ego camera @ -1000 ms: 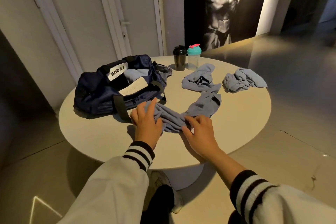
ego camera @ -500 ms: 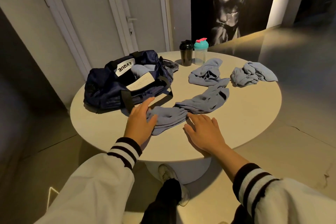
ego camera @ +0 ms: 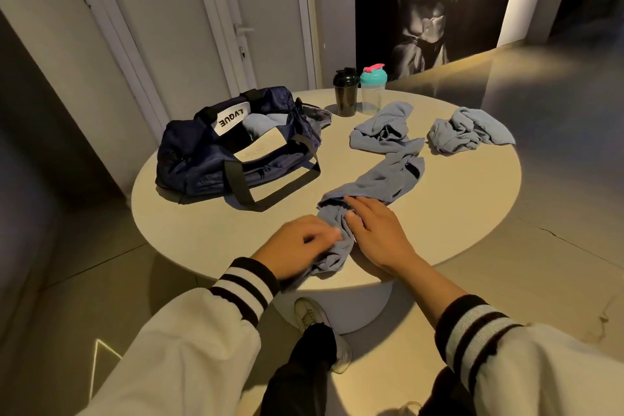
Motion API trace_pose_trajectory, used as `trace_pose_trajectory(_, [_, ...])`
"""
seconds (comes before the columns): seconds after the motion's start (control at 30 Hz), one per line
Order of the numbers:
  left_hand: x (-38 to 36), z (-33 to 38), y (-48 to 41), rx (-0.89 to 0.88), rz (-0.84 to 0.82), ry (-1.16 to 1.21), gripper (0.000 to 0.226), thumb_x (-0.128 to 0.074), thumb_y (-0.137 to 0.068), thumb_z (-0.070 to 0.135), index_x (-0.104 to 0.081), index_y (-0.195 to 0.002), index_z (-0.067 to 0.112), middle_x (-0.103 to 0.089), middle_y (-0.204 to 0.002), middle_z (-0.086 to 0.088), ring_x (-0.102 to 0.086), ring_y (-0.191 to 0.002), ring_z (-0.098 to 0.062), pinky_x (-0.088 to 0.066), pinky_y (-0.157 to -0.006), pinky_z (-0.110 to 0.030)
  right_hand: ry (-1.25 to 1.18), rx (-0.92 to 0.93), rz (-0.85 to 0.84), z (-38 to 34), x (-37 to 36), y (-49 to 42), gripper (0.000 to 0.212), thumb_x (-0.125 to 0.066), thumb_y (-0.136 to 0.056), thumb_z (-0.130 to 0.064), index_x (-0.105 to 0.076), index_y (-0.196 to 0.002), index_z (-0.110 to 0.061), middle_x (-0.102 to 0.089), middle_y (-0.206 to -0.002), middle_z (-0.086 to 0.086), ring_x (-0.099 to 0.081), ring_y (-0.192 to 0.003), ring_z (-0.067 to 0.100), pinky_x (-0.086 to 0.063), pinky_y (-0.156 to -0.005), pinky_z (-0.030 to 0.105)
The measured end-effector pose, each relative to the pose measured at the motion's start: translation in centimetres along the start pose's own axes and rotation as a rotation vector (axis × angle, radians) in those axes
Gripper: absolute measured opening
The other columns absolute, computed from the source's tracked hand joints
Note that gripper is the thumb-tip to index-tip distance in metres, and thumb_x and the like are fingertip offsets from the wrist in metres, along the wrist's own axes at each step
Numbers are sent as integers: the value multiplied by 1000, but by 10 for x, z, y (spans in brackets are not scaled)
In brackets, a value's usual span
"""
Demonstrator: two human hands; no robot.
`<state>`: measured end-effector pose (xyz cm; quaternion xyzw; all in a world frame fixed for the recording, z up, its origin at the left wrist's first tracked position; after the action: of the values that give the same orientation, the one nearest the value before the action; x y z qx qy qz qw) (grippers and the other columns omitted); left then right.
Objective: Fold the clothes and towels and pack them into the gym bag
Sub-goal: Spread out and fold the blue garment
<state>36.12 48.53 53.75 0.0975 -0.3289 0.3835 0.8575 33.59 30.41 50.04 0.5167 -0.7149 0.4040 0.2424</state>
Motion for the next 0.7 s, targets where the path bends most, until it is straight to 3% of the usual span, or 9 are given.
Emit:
trace_pose_trajectory(0.1, [19, -20, -8, 123, 264, -69, 28, -59, -96, 41, -68, -117, 24, -65, -116, 2, -62, -103, -11, -52, -94, -35, 133, -5, -25, 4, -7, -2, 63, -21, -96, -66, -49, -143, -34, -53, -141, -5, -43, -131, 21, -33, -111, 43])
trace_pose_trajectory(0.17, [19, -38, -15, 249, 161, -156, 50, -63, -91, 48, -55, -135, 27, -56, -137, -1, -54, -124, -16, -45, -106, -41, 151, -25, -34, 7, -9, -3, 67, -20, -92, -71, -48, -143, -37, -57, -129, -5, -46, -123, 22, -35, -108, 42])
trace_pose_trajectory(0.23, [10, -50, -24, 333, -9, -350, 68, -57, -86, 64, -40, -146, 37, -40, -154, -1, -31, -144, -25, -28, -117, -49, 123, -28, -28, 7, -8, -3, 68, -26, -91, -71, -43, -147, -35, -59, -129, -2, -50, -116, 23, -39, -104, 44])
trace_pose_trajectory(0.3, [0, -48, -28, 359, -126, -452, 74, -49, -85, 72, -31, -150, 45, -26, -162, 1, -10, -152, -29, -14, -121, -55, 47, -32, -1, 5, -3, -2, 65, -36, -96, -64, -36, -152, -31, -63, -124, 4, -56, -107, 25, -45, -95, 44])
trace_pose_trajectory(0.37, [-8, -36, -30, 272, -125, -319, 66, -50, -85, 67, -40, -146, 46, -41, -155, 1, -29, -146, -26, -24, -118, -55, -54, -39, 13, 4, 0, -1, 63, -38, -101, -57, -27, -157, -31, -66, -118, 8, -59, -101, 27, -48, -89, 42])
trace_pose_trajectory(0.43, [-15, -20, -28, 135, -66, -104, 46, -58, -94, 39, -54, -140, 36, -59, -134, 3, -54, -123, -15, -44, -109, -42, -147, -38, -6, 4, 1, 1, 60, -33, -103, -57, -18, -157, -39, -63, -133, 7, -58, -114, 28, -47, -96, 44])
trace_pose_trajectory(0.5, [-23, -9, -23, 86, -53, 22, 45, -57, -98, 16, -53, -142, 27, -60, -132, 6, -57, -118, -8, -47, -102, -21, -221, -31, -30, 2, 2, 3, 55, -31, -105, -54, -17, -157, -42, -47, -152, 1, -47, -134, 24, -40, -109, 42])
trace_pose_trajectory(0.53, [-26, -6, -21, 69, -39, 62, 48, -57, -98, 12, -51, -144, 27, -59, -136, 6, -57, -120, -6, -46, -102, -19, -253, -34, -27, 1, 3, 4, 54, -30, -105, -52, -20, -157, -41, -41, -157, -2, -41, -140, 22, -36, -113, 39])
trace_pose_trajectory(0.7, [-27, 0, -21, 116, 220, 552, 48, -57, -97, 3, -57, -138, 29, -65, -131, 6, -64, -118, -13, -53, -100, -35, -360, -122, 34, 2, 9, 7, 52, -30, -106, -49, -30, -155, -34, -34, -160, -5, -35, -145, 18, -30, -116, 33])
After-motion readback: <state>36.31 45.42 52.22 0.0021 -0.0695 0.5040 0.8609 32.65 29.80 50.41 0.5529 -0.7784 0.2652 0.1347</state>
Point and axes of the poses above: each hand's wrist, its own y-axis away from the middle knuckle, its own x-axis out of the back of the hand, z = x × y, the point moved 4 cm from there along -y, towards the middle knuckle
